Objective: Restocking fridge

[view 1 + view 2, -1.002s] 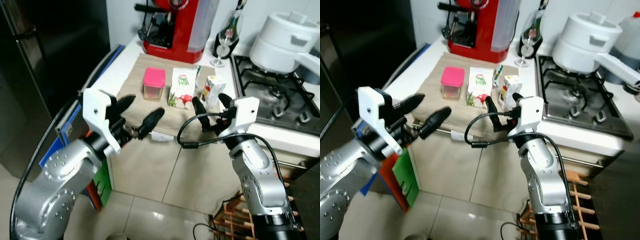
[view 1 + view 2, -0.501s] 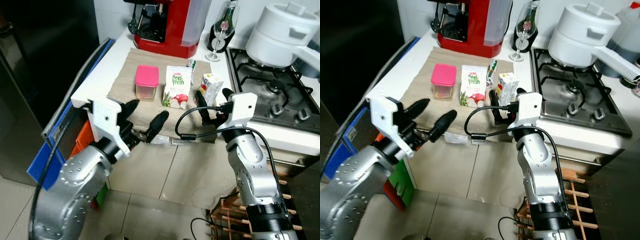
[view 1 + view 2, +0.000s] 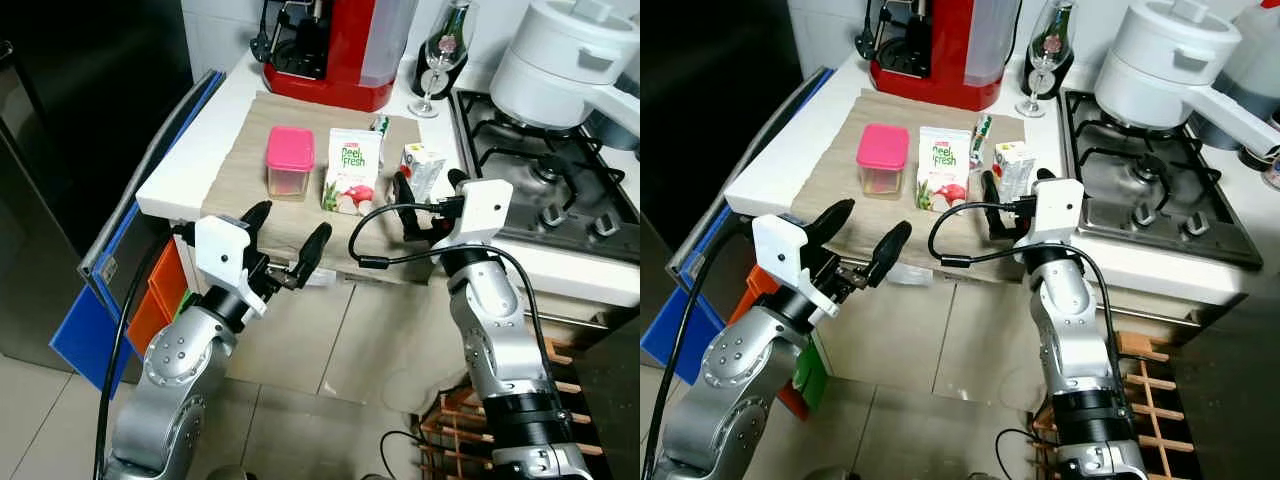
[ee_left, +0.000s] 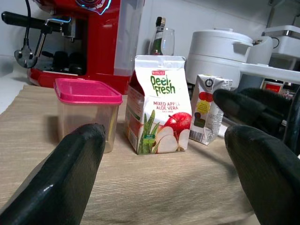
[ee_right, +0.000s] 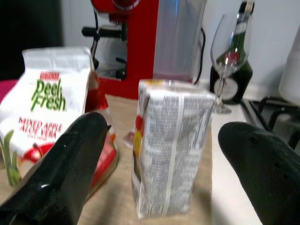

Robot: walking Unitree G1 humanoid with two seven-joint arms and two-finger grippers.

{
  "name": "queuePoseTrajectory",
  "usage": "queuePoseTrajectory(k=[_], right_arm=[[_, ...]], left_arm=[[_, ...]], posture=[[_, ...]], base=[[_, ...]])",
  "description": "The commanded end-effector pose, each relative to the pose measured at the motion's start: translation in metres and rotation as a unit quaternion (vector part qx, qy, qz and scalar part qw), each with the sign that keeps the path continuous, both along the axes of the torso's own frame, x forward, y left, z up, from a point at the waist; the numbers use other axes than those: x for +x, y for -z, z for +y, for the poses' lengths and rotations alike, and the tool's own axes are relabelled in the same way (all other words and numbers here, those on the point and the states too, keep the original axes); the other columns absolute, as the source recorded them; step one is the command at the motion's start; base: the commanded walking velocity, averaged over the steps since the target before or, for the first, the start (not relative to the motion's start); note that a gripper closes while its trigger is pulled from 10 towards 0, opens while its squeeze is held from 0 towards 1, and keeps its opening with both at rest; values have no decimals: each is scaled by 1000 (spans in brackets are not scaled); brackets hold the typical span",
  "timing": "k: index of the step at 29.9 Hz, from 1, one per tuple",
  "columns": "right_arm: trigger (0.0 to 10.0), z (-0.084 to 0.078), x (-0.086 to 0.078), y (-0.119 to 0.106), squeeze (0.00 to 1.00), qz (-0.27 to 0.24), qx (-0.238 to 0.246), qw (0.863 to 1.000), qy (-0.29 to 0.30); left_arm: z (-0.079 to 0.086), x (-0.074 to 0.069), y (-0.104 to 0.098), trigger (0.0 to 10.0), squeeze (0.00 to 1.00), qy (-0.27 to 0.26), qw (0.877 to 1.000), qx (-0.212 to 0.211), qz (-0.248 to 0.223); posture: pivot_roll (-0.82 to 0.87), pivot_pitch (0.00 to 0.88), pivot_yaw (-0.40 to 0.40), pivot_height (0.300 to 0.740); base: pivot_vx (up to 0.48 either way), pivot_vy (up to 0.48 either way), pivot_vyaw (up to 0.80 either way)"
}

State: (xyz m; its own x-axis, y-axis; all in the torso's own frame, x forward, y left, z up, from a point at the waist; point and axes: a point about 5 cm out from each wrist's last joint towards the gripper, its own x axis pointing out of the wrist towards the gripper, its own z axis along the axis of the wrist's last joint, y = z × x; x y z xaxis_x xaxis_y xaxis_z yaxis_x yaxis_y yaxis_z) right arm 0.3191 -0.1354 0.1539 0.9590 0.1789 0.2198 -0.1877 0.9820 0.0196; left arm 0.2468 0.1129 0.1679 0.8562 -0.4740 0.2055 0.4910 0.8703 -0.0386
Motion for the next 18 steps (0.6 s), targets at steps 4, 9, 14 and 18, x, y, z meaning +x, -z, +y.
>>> queuePoseTrajectory(k=[4, 9, 14, 18], right_arm=[[10000, 1, 4, -3, 0, -10, 3, 1000, 8], [10000, 4, 8, -1, 0, -7, 6, 1000, 10], [10000, 6, 12, 0, 0, -7, 7, 1000, 10], [10000, 6, 15, 0, 0, -7, 8, 1000, 10]], left_arm=[[-2, 0, 5, 10000, 0, 0, 1000, -8, 2], [-1, 1, 7, 10000, 0, -9, 1000, -11, -3], [1, 1, 7, 10000, 0, -14, 1000, -12, -3], [1, 0, 8, 10000, 0, -15, 1000, -12, -3]], posture=[[51, 60, -73, 740], [55, 62, -74, 740], [59, 68, -73, 740], [61, 70, -73, 740]], base=[[0, 0, 0], [0, 0, 0], [0, 0, 0], [0, 0, 0]])
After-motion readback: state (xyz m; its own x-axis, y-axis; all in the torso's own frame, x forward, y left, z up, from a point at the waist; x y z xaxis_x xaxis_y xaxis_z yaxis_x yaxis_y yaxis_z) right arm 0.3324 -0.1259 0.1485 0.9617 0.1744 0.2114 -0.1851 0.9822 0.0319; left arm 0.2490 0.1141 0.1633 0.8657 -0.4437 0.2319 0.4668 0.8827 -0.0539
